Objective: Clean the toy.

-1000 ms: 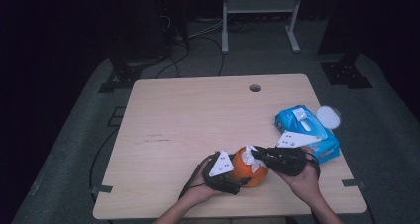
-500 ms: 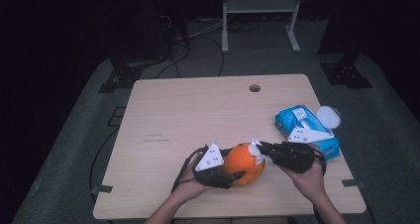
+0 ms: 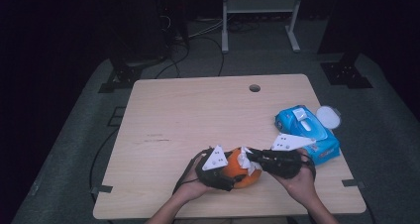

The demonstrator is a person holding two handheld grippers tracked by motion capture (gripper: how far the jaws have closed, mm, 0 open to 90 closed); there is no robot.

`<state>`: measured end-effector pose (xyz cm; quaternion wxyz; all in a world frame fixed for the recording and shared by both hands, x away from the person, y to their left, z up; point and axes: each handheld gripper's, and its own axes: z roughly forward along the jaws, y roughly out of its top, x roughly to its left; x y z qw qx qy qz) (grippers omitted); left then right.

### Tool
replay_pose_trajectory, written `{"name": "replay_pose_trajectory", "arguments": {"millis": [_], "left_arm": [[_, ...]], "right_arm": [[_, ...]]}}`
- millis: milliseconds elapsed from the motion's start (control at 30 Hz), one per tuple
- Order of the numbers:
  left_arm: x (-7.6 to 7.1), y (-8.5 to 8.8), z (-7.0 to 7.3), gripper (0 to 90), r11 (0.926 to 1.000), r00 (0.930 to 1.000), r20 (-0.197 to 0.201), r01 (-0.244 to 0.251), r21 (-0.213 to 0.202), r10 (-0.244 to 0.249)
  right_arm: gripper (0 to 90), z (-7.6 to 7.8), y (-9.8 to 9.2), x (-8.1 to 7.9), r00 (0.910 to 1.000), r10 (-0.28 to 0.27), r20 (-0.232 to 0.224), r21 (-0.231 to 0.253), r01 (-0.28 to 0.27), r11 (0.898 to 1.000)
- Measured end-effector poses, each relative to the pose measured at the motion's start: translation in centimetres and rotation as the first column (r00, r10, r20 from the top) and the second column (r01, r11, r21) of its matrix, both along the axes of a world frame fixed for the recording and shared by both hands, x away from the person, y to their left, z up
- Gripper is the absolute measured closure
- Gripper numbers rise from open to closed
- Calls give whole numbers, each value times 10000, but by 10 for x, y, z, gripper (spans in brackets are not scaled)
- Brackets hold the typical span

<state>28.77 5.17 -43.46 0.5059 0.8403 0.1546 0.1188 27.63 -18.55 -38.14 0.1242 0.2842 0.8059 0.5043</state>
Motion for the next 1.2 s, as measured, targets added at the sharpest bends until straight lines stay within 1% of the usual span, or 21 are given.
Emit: {"name": "replay_pose_trajectory", "arguments": {"millis": [33,100,167,233,267,333,367,467,500,567,600,633,733,833,900,1000,1100,1133,1200], "left_arm": [[1,0,-1,234,10000,10000,-21,11,-14,-11],[2,0,-2,231,9999,9999,-111,63,-150,-65],[2,0,-3,217,9997,9998,-94,191,-176,-193],[2,0,-4,209,9996,9997,-140,182,-202,-185],[2,-1,-4,205,9997,9998,-127,175,-166,-177],[2,-2,-4,200,9997,9997,-145,182,-136,-184],[3,-2,-5,196,9997,9997,-157,179,-139,-182],[2,-2,-5,196,9998,9998,-179,102,-172,-105],[2,-2,-5,197,9998,9998,-168,86,-166,-89],[2,-2,-5,196,9998,9999,-84,93,-167,-95],[1,-2,-5,192,9998,9999,-5,115,-174,-115],[2,-2,-4,175,9996,9999,49,127,-266,-126],[4,2,-1,131,9971,9997,-32,254,-718,-257],[7,6,-1,106,9963,9996,-27,295,-811,-298],[9,8,-4,88,9968,9993,-126,332,-723,-342],[12,9,-11,60,9983,9985,-259,478,-338,-486],[14,8,-17,53,9978,9981,-380,475,-461,-492],[14,7,-18,65,9979,9981,-387,466,-455,-484],[13,6,-18,135,9985,9990,-260,340,-422,-351]], "right_arm": [[812,-1,-2,2,10000,-26,-91,81,27,10000],[812,-4,-9,8,9997,-215,-129,20,216,9998],[811,-9,-17,13,9981,-498,-371,133,504,9986],[810,-11,-22,16,9964,-712,-464,75,716,9974],[812,-11,-23,16,9956,-735,-576,166,745,9971],[813,-9,-19,12,9962,-679,-541,212,692,9974],[813,-7,-15,9,9974,-578,-431,190,587,9981],[811,-2,-2,2,9999,-76,-134,96,77,9999],[811,-1,0,1,10000,-14,-8,-21,14,10000],[811,-1,0,1,9999,-61,79,-161,63,9999],[812,-3,-2,3,9999,-122,36,-140,123,9998],[811,-4,-5,5,9998,-194,-64,-80,194,9998],[809,-9,-14,10,9986,-425,-327,110,429,9990],[807,-12,-20,13,9972,-599,-450,185,608,9980],[807,-13,-23,15,9967,-644,-502,194,654,9977],[807,-15,-27,17,9957,-728,-576,193,740,9971],[806,-16,-29,18,9945,-788,-694,265,808,9964],[806,-17,-29,18,9943,-792,-718,301,815,9962],[811,-16,-28,18,9937,-794,-793,368,825,9959]]}}
